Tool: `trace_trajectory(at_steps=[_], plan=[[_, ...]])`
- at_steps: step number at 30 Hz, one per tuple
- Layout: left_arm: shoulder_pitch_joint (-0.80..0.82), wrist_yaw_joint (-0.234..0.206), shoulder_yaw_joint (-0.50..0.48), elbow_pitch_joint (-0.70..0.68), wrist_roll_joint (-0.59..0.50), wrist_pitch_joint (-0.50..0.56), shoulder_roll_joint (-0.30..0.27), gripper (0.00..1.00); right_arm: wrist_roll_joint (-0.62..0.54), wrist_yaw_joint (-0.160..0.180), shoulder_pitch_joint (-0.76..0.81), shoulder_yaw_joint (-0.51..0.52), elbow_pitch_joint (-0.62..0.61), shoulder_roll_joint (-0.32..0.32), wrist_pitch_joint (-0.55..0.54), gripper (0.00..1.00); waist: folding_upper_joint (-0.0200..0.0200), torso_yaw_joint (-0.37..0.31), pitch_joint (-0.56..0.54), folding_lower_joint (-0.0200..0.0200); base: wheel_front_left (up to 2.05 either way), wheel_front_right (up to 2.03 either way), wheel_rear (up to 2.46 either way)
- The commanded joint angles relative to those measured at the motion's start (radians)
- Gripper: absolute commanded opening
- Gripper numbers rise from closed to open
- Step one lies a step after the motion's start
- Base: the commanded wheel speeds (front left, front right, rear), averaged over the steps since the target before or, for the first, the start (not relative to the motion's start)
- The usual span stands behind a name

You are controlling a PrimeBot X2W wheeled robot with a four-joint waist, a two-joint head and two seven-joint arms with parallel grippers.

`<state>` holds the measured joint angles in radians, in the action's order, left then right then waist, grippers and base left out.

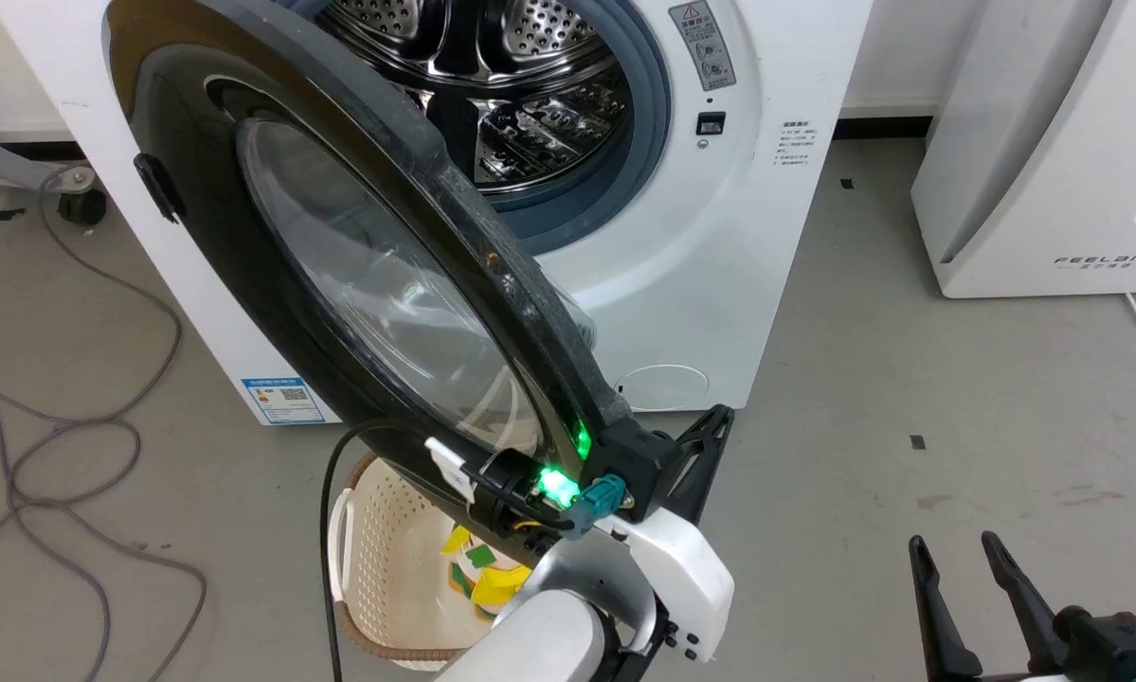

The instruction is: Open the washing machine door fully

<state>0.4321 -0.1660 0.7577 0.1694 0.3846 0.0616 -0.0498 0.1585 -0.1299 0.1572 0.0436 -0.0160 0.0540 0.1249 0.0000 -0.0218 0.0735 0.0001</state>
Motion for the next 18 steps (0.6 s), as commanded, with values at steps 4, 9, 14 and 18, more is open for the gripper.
trace_trajectory(at_steps=[4, 9, 14, 18], plan=[[0.011, -0.016, -0.005, 0.02, 0.019, -0.008, -0.001, 0.0, 0.009, -0.001, -0.011, 0.003, 0.003, -0.004, 0.004, 1.0, 0.0, 0.004, 0.001, -0.0001, 0.0, 0.0, 0.0], [-0.007, -0.038, -0.014, 0.036, 0.04, -0.009, -0.001, 0.0, 0.012, -0.001, -0.008, 0.001, 0.007, -0.004, 0.002, 1.0, 0.0, 0.011, -0.003, -0.0001, 0.0, 0.0, 0.0], [-0.046, -0.053, -0.019, 0.021, 0.049, -0.011, -0.025, 0.0, 0.015, -0.001, -0.001, 0.0, 0.012, -0.004, -0.002, 1.0, 0.0, 0.015, -0.017, -0.0001, 0.0, 0.0, 0.0], [-0.104, -0.065, -0.023, -0.021, 0.065, -0.006, -0.053, 0.0, 0.016, -0.001, 0.01, 0.007, 0.014, -0.004, -0.009, 1.0, 0.0, 0.021, -0.029, -0.0001, 0.0, 0.0, 0.0]])
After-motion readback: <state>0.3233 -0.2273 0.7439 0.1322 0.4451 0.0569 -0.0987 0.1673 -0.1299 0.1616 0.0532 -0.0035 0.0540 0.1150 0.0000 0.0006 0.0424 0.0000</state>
